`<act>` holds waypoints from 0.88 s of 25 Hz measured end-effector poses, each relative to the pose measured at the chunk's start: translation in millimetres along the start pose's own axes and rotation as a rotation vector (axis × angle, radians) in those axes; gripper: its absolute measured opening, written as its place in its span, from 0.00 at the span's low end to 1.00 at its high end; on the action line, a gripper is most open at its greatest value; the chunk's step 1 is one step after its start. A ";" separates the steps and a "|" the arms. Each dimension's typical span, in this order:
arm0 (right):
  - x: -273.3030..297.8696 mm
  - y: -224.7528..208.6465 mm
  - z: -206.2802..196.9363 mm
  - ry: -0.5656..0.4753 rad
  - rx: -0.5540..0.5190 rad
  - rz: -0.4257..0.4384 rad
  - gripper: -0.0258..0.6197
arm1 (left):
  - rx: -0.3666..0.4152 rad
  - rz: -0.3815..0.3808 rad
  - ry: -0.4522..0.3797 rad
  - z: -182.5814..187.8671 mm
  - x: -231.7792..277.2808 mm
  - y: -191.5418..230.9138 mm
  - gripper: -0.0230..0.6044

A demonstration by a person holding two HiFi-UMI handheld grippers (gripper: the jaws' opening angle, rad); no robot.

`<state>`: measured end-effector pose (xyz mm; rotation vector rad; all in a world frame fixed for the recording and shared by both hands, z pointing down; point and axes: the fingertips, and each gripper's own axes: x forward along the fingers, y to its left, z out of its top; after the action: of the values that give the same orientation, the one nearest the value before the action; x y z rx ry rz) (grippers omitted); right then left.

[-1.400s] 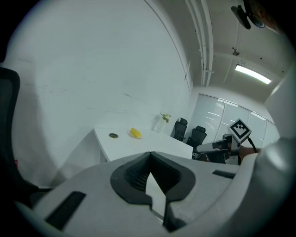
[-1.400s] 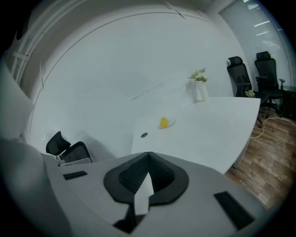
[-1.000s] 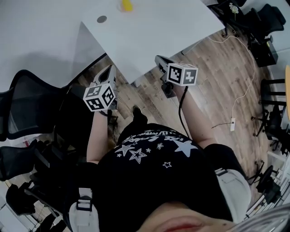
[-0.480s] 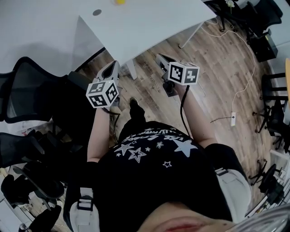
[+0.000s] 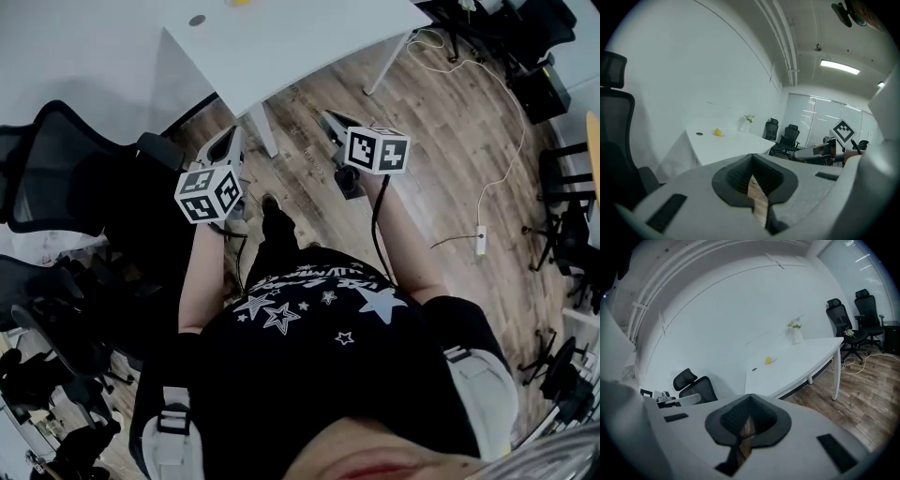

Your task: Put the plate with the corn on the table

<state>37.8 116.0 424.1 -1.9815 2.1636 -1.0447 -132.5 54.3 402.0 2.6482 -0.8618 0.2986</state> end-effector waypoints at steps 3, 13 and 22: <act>-14.9 4.5 -8.8 0.000 -0.006 -0.005 0.05 | -0.002 -0.006 -0.008 -5.9 -12.2 -10.7 0.05; -61.3 7.4 -25.7 -0.001 -0.037 -0.010 0.05 | -0.008 -0.026 -0.007 -21.7 -38.2 -51.3 0.05; -86.8 4.7 -29.3 -0.018 -0.039 -0.017 0.05 | 0.010 -0.035 -0.016 -24.8 -51.3 -79.6 0.05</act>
<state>37.1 206.4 409.1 -2.0207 2.1790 -0.9896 -127.8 151.3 389.4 2.6754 -0.8195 0.2734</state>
